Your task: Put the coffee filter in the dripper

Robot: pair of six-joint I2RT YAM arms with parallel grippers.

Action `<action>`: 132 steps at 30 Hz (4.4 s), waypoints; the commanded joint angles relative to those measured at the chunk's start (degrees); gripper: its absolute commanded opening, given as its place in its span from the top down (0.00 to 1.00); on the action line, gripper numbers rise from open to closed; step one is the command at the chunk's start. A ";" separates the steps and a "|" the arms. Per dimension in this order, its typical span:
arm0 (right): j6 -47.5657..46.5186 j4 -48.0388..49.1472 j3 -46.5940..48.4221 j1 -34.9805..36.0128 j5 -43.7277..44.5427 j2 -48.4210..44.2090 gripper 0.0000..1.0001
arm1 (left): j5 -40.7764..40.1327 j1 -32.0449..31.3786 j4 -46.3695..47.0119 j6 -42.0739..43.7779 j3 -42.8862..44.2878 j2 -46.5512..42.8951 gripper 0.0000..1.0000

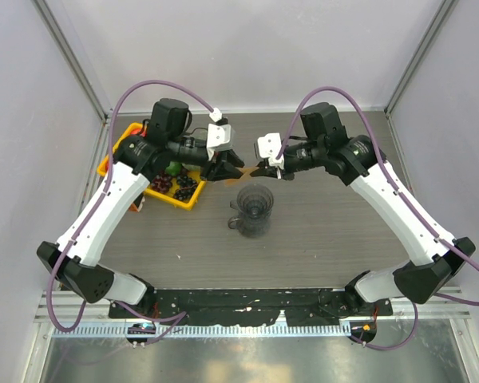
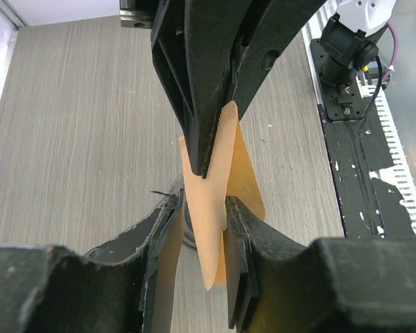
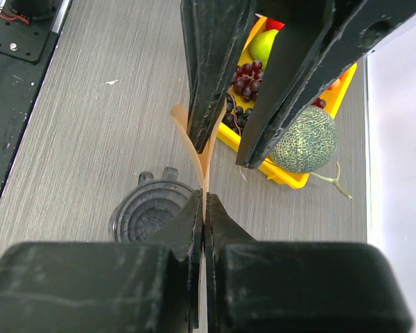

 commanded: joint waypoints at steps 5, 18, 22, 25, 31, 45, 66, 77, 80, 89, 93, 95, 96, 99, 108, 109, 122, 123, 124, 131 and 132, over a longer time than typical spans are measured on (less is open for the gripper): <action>2.67 2.70 2.88 -0.44 -2.59 -0.27 0.95 | -1.19 -0.17 0.20 0.48 -0.21 -0.11 0.65; 5.11 0.59 4.02 -1.06 -5.31 -0.18 0.95 | 0.74 0.62 7.50 -3.83 -5.04 -2.30 0.93; 9.51 1.91 4.28 -2.20 -4.09 0.17 0.79 | 2.59 1.93 10.12 -8.90 -5.48 -2.13 1.00; 11.19 1.65 3.76 -3.78 -4.26 -0.09 0.62 | 3.99 3.60 14.87 -14.63 -6.28 -2.57 1.00; 10.67 1.73 -0.55 -5.01 -4.26 -1.76 0.55 | 5.49 4.75 23.84 -24.04 -7.95 -3.71 1.00; 9.96 1.56 0.59 -5.72 -5.84 -0.62 0.95 | 8.21 5.19 24.99 -27.39 -7.42 -2.83 0.64; 10.84 -1.17 4.89 -5.63 -10.50 2.10 0.95 | 8.12 2.03 26.75 -26.16 -5.40 1.39 0.64; 15.58 6.36 4.64 -9.05 -1.29 0.88 0.29 | 6.11 3.78 35.25 -44.12 -5.48 2.18 1.00; 15.58 15.76 -3.94 -9.06 2.50 -3.33 0.13 | 3.83 5.01 41.85 -55.92 -5.49 3.05 1.00; 11.02 35.47 -13.74 -4.23 17.35 -8.45 0.08 | -0.66 5.28 37.83 -63.42 -2.24 4.73 1.00; 9.44 40.22 -15.05 -4.14 18.51 -8.44 0.07 | -2.67 5.36 32.83 -61.85 -0.31 4.64 1.00; 7.50 42.41 -16.37 -4.14 18.15 -8.88 0.05 | -4.79 5.28 28.79 -60.53 1.54 4.55 1.00; 6.98 44.43 -17.68 -4.22 17.89 -9.06 0.04 | -5.14 5.28 27.64 -60.35 2.07 4.55 1.00; 6.27 46.73 -18.31 -4.14 16.22 -8.62 0.04 | -5.23 5.28 26.22 -59.99 2.43 4.38 1.00; 5.04 49.99 -14.79 -3.70 13.15 -5.63 0.09 | -7.70 5.19 24.99 -58.94 1.37 3.23 1.00; 3.82 49.64 -14.62 -3.35 12.97 -5.63 0.10 | -7.61 5.19 24.90 -58.94 1.37 3.23 1.00; 1.87 45.77 -14.35 -2.47 12.97 -5.81 0.42 | -7.26 5.19 24.73 -58.50 1.98 4.20 1.00; 1.79 45.50 -14.44 -2.47 13.05 -5.98 0.43 | -7.17 5.19 24.64 -58.50 2.16 4.29 1.00; 1.61 45.41 -14.44 -2.47 12.97 -5.98 0.43 | -7.26 5.19 24.55 -58.41 2.16 4.37 1.00; 0.73 44.71 -14.61 -2.47 12.70 -6.16 0.50 | -7.78 5.19 24.37 -57.71 1.98 4.20 0.93; 0.73 44.45 -14.62 -2.47 12.53 -6.24 0.52 | -7.78 5.19 24.46 -57.53 2.07 4.20 0.89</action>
